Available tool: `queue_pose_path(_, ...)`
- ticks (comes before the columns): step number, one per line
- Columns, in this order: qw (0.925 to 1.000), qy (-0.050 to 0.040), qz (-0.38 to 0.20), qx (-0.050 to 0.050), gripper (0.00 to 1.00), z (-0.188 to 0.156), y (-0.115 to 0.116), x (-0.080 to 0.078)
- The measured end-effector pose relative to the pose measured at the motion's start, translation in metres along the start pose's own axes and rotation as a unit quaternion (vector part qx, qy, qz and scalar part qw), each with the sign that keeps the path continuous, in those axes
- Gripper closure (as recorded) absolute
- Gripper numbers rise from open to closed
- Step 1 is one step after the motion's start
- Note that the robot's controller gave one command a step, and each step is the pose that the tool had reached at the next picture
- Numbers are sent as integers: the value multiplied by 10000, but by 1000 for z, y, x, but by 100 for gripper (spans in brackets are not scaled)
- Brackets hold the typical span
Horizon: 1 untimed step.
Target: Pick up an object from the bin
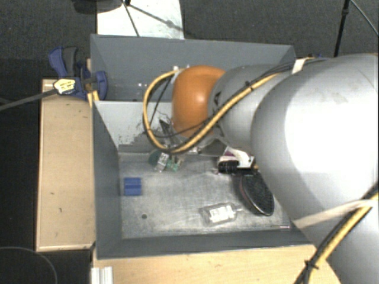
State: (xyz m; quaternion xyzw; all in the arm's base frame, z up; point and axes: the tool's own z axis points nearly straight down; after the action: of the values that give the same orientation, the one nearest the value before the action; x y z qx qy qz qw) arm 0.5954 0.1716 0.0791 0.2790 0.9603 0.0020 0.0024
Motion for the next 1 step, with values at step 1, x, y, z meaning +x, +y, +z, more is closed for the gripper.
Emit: queue_pose_path(1,10000,-14,-26,-14,100,-84,2,-2)
